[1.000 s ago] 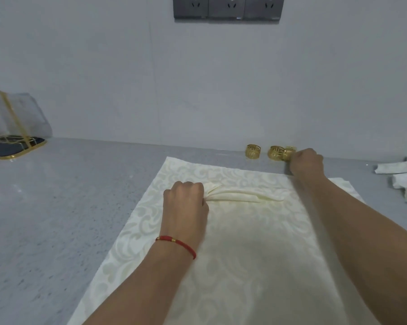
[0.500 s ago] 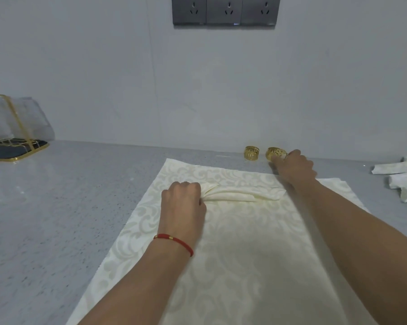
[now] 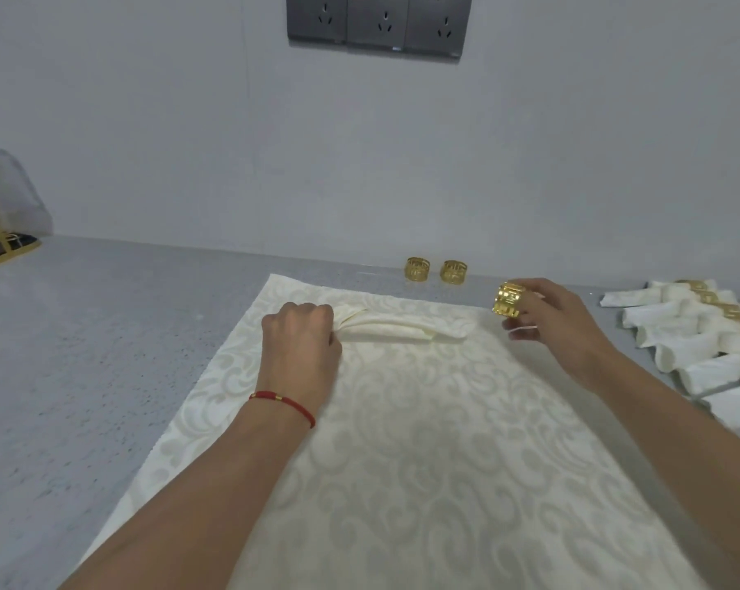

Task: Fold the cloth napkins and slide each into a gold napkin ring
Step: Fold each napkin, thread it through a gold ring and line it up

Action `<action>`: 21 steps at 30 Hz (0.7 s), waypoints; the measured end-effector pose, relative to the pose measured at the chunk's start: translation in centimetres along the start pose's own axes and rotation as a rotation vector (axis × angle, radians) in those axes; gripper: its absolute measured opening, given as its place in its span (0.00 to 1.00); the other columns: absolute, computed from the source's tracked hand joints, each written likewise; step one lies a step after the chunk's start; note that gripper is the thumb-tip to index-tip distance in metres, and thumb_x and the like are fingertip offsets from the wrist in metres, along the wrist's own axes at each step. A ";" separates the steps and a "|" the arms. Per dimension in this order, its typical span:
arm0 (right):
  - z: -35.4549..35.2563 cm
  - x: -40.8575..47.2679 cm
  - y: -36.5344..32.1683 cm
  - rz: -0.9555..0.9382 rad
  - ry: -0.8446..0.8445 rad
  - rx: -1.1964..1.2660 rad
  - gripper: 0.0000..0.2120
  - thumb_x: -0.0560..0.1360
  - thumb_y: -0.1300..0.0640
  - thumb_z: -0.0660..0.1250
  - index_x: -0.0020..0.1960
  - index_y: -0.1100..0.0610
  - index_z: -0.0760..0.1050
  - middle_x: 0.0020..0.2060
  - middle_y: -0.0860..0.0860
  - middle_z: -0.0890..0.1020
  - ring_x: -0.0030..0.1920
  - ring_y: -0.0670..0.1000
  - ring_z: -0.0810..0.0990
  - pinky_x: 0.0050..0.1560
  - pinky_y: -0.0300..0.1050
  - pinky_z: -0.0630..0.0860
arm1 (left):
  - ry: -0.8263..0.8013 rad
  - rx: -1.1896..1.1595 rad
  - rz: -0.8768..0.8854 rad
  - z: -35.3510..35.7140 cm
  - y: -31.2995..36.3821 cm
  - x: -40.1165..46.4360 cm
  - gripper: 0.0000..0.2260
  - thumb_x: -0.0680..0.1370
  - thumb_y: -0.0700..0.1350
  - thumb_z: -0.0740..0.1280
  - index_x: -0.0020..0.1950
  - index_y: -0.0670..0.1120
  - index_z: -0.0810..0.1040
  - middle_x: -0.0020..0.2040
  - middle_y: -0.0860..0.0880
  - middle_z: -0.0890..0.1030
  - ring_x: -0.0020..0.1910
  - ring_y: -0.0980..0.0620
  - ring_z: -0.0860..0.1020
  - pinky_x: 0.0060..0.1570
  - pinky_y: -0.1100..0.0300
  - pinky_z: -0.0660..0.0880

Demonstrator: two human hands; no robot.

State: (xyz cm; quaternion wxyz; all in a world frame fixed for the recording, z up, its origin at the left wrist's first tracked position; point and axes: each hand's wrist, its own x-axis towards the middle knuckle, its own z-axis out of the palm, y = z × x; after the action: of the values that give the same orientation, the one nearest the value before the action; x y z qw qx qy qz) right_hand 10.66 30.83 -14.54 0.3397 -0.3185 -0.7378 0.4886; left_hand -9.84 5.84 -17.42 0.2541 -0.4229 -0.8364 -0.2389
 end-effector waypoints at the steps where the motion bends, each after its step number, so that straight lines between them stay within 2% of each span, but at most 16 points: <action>1: -0.8 -1.4 0.0 -0.010 -0.028 0.003 0.09 0.79 0.56 0.70 0.59 0.54 0.82 0.51 0.58 0.86 0.45 0.55 0.86 0.54 0.55 0.83 | 0.008 0.002 0.012 -0.3 0.2 0.1 0.23 0.60 0.31 0.72 0.28 0.48 0.57 0.25 0.55 0.56 0.27 0.47 0.61 0.32 0.56 0.58; 5: -1.8 -5.4 0.2 0.016 -0.073 0.037 0.10 0.79 0.62 0.70 0.58 0.53 0.84 0.51 0.60 0.86 0.46 0.55 0.85 0.59 0.59 0.82 | 0.044 -0.012 0.056 -0.8 0.6 0.4 0.20 0.58 0.31 0.73 0.27 0.45 0.63 0.25 0.51 0.62 0.26 0.48 0.61 0.32 0.57 0.57; 8: -0.5 -6.9 0.5 0.029 -0.037 0.104 0.11 0.78 0.62 0.72 0.58 0.52 0.84 0.53 0.63 0.84 0.46 0.55 0.85 0.62 0.61 0.81 | 0.066 -0.032 0.078 -0.5 0.6 0.5 0.16 0.60 0.30 0.73 0.26 0.43 0.66 0.24 0.49 0.67 0.26 0.46 0.65 0.34 0.57 0.58; 11: 0.5 -7.8 0.5 0.022 0.024 0.154 0.10 0.78 0.60 0.72 0.58 0.51 0.83 0.53 0.61 0.84 0.48 0.57 0.86 0.59 0.58 0.83 | 0.102 -0.053 0.090 -0.3 0.4 0.4 0.14 0.62 0.31 0.73 0.27 0.43 0.69 0.24 0.49 0.70 0.26 0.45 0.69 0.35 0.57 0.61; 14: 0.6 -8.4 0.3 0.013 -0.023 0.134 0.13 0.78 0.64 0.70 0.58 0.49 0.83 0.56 0.59 0.83 0.52 0.59 0.86 0.54 0.50 0.84 | 0.129 -0.067 0.106 -0.4 0.4 0.5 0.13 0.62 0.31 0.72 0.28 0.43 0.70 0.25 0.49 0.70 0.26 0.45 0.70 0.35 0.57 0.62; 15: 0.4 -8.6 0.3 0.008 -0.052 0.117 0.15 0.78 0.65 0.70 0.58 0.49 0.83 0.56 0.58 0.83 0.53 0.59 0.85 0.55 0.51 0.84 | 0.136 -0.075 0.120 -0.4 0.5 0.5 0.14 0.62 0.31 0.73 0.28 0.43 0.70 0.25 0.49 0.70 0.26 0.45 0.69 0.35 0.57 0.62; 18: 0.3 -8.8 0.0 -0.037 -0.092 0.080 0.20 0.76 0.69 0.69 0.59 0.48 0.82 0.56 0.56 0.83 0.53 0.61 0.85 0.62 0.62 0.80 | 0.137 -0.122 0.184 -0.6 0.6 0.2 0.14 0.62 0.32 0.73 0.30 0.44 0.70 0.26 0.52 0.68 0.27 0.45 0.69 0.34 0.58 0.64; 19: 0.3 -8.9 -0.2 -0.057 -0.110 0.074 0.21 0.76 0.70 0.68 0.59 0.47 0.82 0.56 0.55 0.83 0.53 0.62 0.84 0.63 0.62 0.79 | 0.142 -0.142 0.195 -0.7 0.7 0.1 0.14 0.63 0.32 0.73 0.30 0.44 0.70 0.27 0.53 0.68 0.27 0.46 0.70 0.34 0.58 0.65; 21: 0.3 -9.1 -0.4 -0.108 -0.134 0.005 0.22 0.75 0.70 0.68 0.58 0.45 0.81 0.55 0.48 0.84 0.52 0.62 0.83 0.57 0.52 0.80 | 0.146 -0.177 0.210 -0.9 1.0 0.0 0.14 0.64 0.32 0.73 0.31 0.44 0.70 0.27 0.53 0.68 0.28 0.46 0.70 0.34 0.57 0.65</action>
State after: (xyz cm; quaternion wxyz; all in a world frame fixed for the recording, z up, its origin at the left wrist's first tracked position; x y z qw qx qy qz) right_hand 15.50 23.22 -16.03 0.3162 -0.2439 -0.7737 0.4918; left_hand -8.82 5.77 -16.57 0.2994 -0.5103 -0.7426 -0.3137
